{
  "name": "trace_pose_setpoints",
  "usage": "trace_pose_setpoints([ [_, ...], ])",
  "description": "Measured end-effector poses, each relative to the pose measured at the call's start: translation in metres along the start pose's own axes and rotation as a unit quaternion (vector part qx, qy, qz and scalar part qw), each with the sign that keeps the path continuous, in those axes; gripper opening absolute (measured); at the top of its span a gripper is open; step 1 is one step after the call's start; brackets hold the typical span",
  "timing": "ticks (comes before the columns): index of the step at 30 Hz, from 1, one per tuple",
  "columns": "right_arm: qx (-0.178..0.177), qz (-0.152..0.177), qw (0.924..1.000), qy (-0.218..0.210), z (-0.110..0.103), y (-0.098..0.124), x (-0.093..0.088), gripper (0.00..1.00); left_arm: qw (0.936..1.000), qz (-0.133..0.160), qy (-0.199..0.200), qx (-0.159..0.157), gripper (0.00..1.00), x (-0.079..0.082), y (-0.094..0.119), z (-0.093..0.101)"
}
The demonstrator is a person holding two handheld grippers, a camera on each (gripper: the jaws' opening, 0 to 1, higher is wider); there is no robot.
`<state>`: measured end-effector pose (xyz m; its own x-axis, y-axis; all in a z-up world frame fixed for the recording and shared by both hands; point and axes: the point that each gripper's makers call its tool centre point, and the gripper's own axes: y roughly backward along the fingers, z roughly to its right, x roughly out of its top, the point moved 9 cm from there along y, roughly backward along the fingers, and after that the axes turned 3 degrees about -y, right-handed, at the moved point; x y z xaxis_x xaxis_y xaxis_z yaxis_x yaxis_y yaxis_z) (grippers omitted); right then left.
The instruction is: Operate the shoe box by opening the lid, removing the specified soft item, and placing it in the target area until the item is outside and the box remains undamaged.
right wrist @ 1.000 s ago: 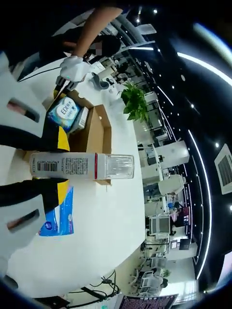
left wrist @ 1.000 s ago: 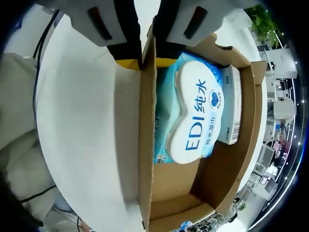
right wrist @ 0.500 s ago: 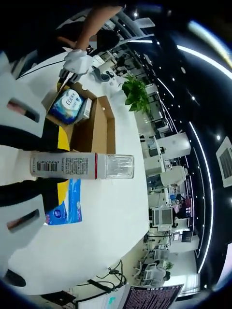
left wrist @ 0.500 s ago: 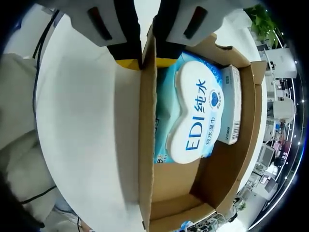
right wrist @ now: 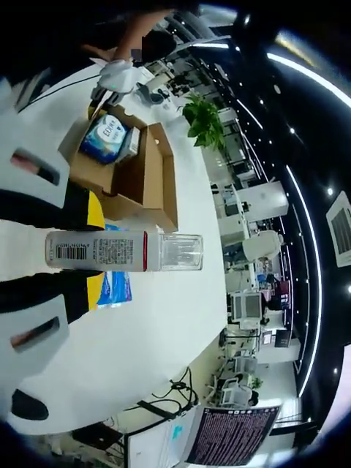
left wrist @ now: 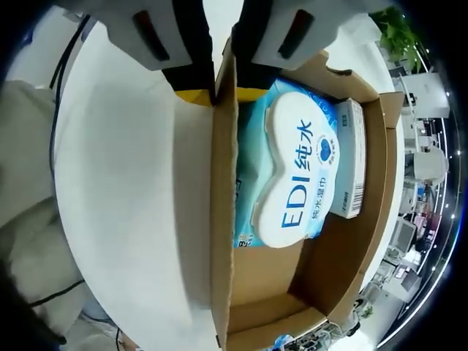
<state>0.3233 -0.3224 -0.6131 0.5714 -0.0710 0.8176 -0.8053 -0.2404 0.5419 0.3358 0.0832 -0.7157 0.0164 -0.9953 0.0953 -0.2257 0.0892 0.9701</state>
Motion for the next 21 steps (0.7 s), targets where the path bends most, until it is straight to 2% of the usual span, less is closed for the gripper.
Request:
trace_pose_setpoints([
  [12, -0.035, 0.005, 0.9993, -0.004, 0.021, 0.008, 0.001, 0.17, 1.0, 0.0, 0.001, 0.002, 0.06, 0.0, 0.0, 0.0],
  [18, -0.051, -0.002, 0.9987, 0.009, 0.03, 0.009, -0.002, 0.17, 1.0, 0.0, 0.0, 0.003, 0.06, 0.0, 0.0, 0.0],
  [21, -0.057, -0.016, 0.998, 0.023, 0.035, 0.009, -0.005, 0.17, 1.0, 0.0, 0.001, 0.002, 0.06, 0.0, 0.0, 0.0],
])
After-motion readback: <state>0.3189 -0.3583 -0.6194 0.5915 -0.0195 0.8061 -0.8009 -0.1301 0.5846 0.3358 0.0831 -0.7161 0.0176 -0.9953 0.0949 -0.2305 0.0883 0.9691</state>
